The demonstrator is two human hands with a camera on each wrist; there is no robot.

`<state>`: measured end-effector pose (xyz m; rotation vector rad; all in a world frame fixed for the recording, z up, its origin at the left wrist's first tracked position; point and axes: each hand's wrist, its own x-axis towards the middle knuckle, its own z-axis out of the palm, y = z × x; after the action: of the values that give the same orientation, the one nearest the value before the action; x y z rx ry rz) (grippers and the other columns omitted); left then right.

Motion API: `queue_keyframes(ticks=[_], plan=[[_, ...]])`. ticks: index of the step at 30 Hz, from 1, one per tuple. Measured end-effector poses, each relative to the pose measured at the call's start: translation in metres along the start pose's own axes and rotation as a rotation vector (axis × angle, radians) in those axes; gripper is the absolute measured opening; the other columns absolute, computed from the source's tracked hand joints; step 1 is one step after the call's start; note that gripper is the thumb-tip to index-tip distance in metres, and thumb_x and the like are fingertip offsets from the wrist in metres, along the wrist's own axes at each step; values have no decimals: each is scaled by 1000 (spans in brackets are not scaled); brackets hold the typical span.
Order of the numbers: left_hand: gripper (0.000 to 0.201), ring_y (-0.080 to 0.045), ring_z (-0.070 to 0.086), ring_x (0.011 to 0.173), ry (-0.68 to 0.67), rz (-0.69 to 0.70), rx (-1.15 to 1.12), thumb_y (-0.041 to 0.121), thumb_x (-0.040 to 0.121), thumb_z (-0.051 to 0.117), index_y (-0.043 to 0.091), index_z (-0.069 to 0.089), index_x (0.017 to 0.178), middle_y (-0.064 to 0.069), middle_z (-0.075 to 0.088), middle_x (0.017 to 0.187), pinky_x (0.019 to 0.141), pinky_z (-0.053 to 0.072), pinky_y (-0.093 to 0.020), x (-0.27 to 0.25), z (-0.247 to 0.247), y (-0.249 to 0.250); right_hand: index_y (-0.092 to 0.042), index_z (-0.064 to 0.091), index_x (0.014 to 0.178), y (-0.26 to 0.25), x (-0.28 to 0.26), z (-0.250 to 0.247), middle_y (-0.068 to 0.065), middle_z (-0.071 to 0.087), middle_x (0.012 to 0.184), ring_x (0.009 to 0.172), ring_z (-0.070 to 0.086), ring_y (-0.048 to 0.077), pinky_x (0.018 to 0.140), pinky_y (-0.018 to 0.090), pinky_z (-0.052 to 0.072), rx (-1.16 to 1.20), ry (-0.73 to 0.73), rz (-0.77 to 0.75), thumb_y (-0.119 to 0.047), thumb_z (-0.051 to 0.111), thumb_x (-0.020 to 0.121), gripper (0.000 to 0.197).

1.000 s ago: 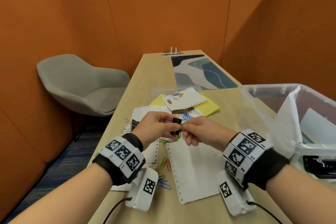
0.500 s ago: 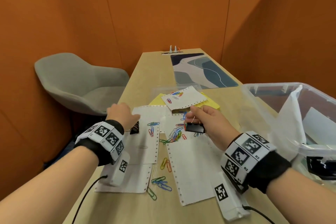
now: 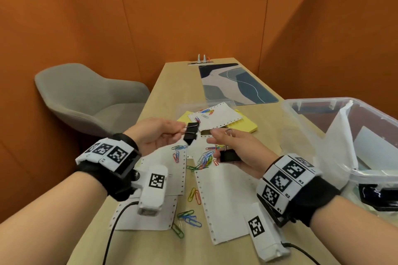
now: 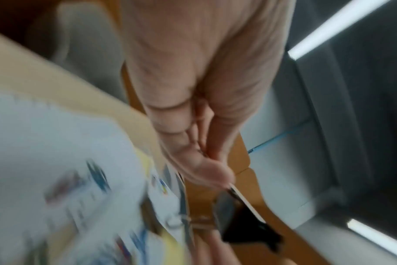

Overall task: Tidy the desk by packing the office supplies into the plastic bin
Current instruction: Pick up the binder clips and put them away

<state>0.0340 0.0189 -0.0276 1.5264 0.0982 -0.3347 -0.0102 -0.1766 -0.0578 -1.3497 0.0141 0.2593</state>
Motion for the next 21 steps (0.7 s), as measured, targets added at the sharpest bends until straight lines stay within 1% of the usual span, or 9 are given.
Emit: queue_keyframes(ticks=[2,3,5,7,11,14,16,19,21], plan=[[17,-7,65,52,-139,-33,-152,-5,90,48,-3,64,94,-8,67,71,52,55,-12,-14,12,5,-7,58,115,0,-3,7,7,61,112,46,59,9,53,22,52,40,-125,26,-26,53,91,32],[17,-6,65,52,-175,-36,-182,-5,90,48,-2,65,94,-8,68,71,51,55,-11,-16,18,5,-7,58,116,-1,-4,7,6,61,112,46,59,9,51,22,52,77,-175,42,-28,50,92,34],[17,-5,64,50,-173,-25,-203,-5,89,49,-2,65,94,-7,68,68,49,53,-11,-17,26,4,-10,62,108,-2,-6,7,3,65,102,45,57,11,49,23,51,129,-212,57,-31,48,92,29],[15,-5,64,49,-126,10,-172,-6,89,51,-2,64,92,-6,68,64,49,53,-11,-17,27,2,-8,62,100,-3,-7,5,3,66,85,44,53,11,49,23,48,72,-147,54,-31,55,89,26],[9,-6,58,42,26,160,163,-7,84,60,-1,66,85,-10,65,67,48,51,-12,-20,27,0,-9,62,74,-1,-7,-3,2,56,59,40,47,11,45,20,38,-323,116,31,-23,70,81,18],[6,-11,59,47,143,322,424,-3,82,64,2,68,82,-10,64,66,48,52,-14,-29,39,-2,-6,66,72,2,-6,-4,1,53,50,36,47,11,43,19,36,-456,189,24,-20,66,84,18],[8,-9,58,51,211,437,644,2,83,63,4,70,85,-4,63,63,51,51,-14,-34,50,-4,-5,64,70,4,-6,-1,2,52,49,34,46,12,40,17,35,-478,202,36,-17,63,87,21],[13,-5,55,59,191,628,1004,11,84,61,9,73,89,2,65,68,57,43,-11,-44,70,-9,-6,57,64,7,-6,4,7,52,51,32,44,13,39,17,34,-513,203,5,-9,55,90,26],[18,-7,58,68,89,704,1085,23,85,62,12,74,91,-1,72,80,62,44,-12,-48,76,-10,-8,55,66,6,-7,7,8,54,55,35,47,13,41,20,38,-514,150,-34,-4,45,91,28]])
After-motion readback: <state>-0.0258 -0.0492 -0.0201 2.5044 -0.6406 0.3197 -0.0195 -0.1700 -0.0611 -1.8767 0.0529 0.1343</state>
